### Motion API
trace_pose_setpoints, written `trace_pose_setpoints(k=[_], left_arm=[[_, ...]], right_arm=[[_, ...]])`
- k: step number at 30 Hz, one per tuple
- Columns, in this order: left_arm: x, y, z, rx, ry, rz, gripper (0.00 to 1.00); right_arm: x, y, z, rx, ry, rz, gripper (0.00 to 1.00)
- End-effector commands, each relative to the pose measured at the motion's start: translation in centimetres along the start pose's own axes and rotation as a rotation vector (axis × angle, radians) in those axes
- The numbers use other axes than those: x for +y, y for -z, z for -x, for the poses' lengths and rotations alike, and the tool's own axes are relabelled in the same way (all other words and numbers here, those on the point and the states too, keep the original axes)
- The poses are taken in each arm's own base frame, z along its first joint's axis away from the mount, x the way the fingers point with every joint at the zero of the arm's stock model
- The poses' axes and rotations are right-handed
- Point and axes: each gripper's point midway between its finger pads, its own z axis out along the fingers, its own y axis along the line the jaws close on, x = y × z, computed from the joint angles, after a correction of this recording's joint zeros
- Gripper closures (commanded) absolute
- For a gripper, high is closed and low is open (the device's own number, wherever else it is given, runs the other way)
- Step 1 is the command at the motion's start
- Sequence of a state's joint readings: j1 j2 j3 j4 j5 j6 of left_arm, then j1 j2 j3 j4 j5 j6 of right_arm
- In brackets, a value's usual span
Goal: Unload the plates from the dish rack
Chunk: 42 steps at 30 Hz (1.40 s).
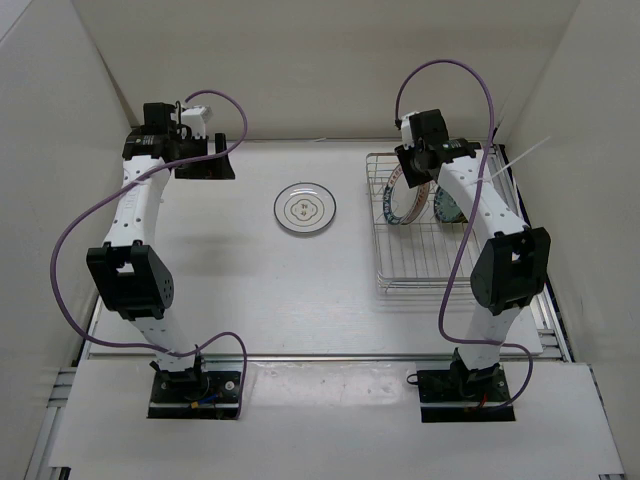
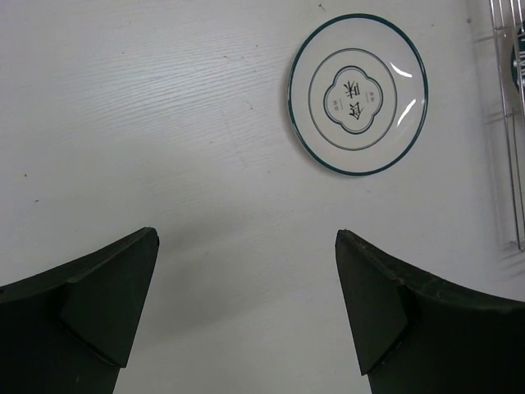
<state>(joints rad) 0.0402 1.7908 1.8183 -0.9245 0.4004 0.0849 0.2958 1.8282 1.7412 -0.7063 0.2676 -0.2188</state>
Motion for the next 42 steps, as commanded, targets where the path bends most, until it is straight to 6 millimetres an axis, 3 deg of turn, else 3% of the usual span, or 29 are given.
trace_pose_setpoints(k=[1,4,5,10,15,16,23,27,32,37,41,42], left_arm=[[0.3,2.5,0.4,-0.041,-0.025,0.052,0.0],[0.0,3.0,0.6,-0.057,-0.031,0.054,0.0],[0.2,2.6,-0.3,-0.035,-0.022,0.052,0.0],[0.6,3.1,-0.2,-0.053,-0.023,0.069,0.0],[0.4,2.8,-1.1,-0.034,-0.026,0.058,0.0],[0.5,2.7,-1.5,-0.024,-0.031,0.057,0.0],[0.6,2.0,-2.1,-0.008,-0.024,0.046,0.0],[0.8,1.9,-2.4,-0.002,-0.014,0.042,0.0],[0.7,1.5,-2.3,-0.004,-0.014,0.021,0.0],[0.4,1.0,-1.3,-0.048,-0.049,0.011,0.0],[0.5,-1.1,-1.2,-0.022,-0.044,0.004,0.0],[0.6,-1.4,-1.4,-0.013,-0.04,0.003,0.0]], right_arm=[[-0.8,0.3,2.2,-0.065,-0.005,-0.027,0.52],[-0.6,-0.2,2.0,-0.053,-0.002,-0.024,0.52],[-0.5,-0.7,1.7,-0.042,0.0,-0.021,0.55],[-0.1,-1.8,1.1,-0.014,0.006,-0.015,0.72],[-0.3,-1.6,1.7,-0.008,0.005,-0.046,0.85],[0.1,-1.7,1.4,0.01,0.007,-0.047,0.93],[-0.1,-0.3,2.5,0.018,0.011,-0.15,1.0],[-1.3,0.5,2.6,0.019,-0.001,-0.213,1.0],[-2.8,3.2,4.0,-0.034,-0.021,-0.285,1.0],[-4.7,7.8,5.4,-0.101,-0.045,-0.322,1.0],[-5.8,11.9,6.2,-0.179,-0.051,-0.369,1.0],[-5.9,12.0,6.5,-0.191,-0.045,-0.372,1.0]])
